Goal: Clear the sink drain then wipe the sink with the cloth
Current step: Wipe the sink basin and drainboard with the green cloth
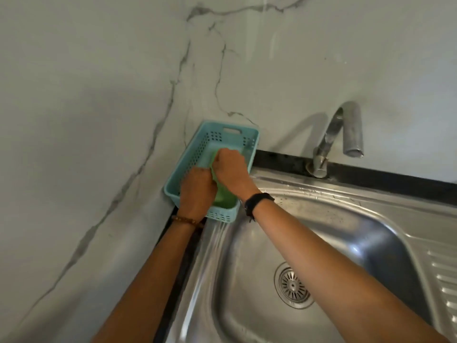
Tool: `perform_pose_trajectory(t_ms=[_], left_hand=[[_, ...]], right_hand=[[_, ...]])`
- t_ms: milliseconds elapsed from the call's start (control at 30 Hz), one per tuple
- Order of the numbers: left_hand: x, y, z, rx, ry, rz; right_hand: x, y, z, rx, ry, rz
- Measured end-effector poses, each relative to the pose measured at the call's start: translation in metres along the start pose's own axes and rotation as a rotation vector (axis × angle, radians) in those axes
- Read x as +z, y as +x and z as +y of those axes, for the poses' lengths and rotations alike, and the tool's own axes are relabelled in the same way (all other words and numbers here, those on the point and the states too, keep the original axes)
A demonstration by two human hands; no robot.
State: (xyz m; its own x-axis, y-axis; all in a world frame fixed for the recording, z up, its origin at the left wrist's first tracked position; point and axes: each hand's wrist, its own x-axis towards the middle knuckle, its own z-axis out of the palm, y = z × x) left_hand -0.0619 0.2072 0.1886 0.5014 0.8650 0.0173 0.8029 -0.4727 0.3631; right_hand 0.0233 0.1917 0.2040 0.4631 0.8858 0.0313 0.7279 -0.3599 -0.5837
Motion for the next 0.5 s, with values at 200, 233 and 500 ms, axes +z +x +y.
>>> perform_pose_trajectory(t_ms=[200,233,500], left_hand=[[0.016,0.003,-0.018,-0.083,-0.012,-0.099],[0.017,0.004,-0.017,-0.091,-0.004,-0.086],[0.021,0.005,-0.020,-0.109,-0.101,0.025]], right_hand=[[0.042,0.036,0.014,0.150,-0.153,-0.218],[0.048,0.041,0.015,0.181,-0.180,-0.235],[0.067,0.058,0.019,0.199,-0.234,-0.208]])
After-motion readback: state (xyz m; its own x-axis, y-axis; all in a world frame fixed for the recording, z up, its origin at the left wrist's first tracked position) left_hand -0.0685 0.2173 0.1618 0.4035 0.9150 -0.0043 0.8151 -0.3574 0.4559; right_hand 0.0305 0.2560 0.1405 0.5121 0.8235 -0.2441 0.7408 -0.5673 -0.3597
